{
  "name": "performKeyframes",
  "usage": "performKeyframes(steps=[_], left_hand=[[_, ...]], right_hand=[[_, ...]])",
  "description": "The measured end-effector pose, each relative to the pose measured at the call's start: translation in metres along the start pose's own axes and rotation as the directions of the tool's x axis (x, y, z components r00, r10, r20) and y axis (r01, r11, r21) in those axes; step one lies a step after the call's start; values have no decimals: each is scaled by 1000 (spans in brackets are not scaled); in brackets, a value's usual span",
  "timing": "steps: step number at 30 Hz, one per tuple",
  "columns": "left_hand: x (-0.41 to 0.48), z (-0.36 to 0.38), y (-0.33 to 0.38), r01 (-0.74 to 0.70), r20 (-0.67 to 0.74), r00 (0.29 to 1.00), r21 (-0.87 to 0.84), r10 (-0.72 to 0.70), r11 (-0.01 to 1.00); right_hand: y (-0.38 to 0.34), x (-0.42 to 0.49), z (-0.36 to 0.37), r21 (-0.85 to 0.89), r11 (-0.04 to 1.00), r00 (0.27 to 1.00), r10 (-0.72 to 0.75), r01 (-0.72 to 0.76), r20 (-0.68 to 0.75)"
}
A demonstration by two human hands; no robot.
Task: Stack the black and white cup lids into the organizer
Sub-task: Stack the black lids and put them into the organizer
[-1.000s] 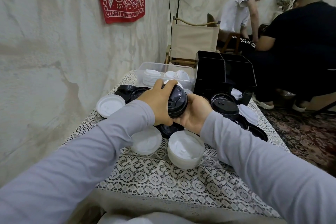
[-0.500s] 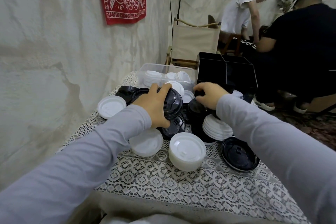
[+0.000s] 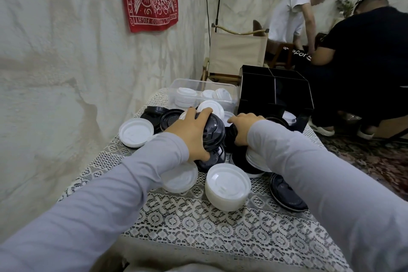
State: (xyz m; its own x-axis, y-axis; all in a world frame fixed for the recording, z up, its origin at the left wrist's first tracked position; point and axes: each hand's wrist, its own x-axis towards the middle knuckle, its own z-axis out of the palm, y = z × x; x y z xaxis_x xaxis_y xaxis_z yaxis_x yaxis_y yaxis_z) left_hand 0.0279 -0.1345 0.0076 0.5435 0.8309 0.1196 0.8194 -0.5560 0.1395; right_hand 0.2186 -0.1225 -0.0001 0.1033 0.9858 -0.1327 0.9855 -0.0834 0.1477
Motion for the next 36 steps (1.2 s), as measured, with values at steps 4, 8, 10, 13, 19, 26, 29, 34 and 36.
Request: performKeyframes(steps=[4,8,10,13,19,26,29,34,36], left_hand=[[0,1,-1,3,6,1000,16,-3,1000],[0,1,0,-5,9,1000,37,5,999],[0,1,0,-6,7,1000,42,6,999],[0,1,1,-5,3,1000,43,5,999],[1,-1,2,-6,-5,1000,44,7,999],[2,-6,-3,14,-29,999,41,-13,999],[2,-8,-6,27,-41,999,28,-25,999],[3,-13,-9,43,-78,996,13,-42,999],[3,-15,-8,47,-88,995,13,-46,999]], right_hand=[[2,-3,1,35,999,999,24,-22,-49],[4,-6,0,97,995,991,13,0,-131],[5,-8,-2,158,987,979,-3,36,-205],[4,-10,-7,272,957,950,-13,102,-311],[-4,-13,-13,602,793,935,137,95,-328],[-8,-15,-15,997,-40,960,273,72,-58],[-8,-20,-16,939,-344,975,210,5,72],[-8,-27,-8,865,-498,983,113,-67,141],[-10,-31,-6,864,-499,989,86,-64,123]])
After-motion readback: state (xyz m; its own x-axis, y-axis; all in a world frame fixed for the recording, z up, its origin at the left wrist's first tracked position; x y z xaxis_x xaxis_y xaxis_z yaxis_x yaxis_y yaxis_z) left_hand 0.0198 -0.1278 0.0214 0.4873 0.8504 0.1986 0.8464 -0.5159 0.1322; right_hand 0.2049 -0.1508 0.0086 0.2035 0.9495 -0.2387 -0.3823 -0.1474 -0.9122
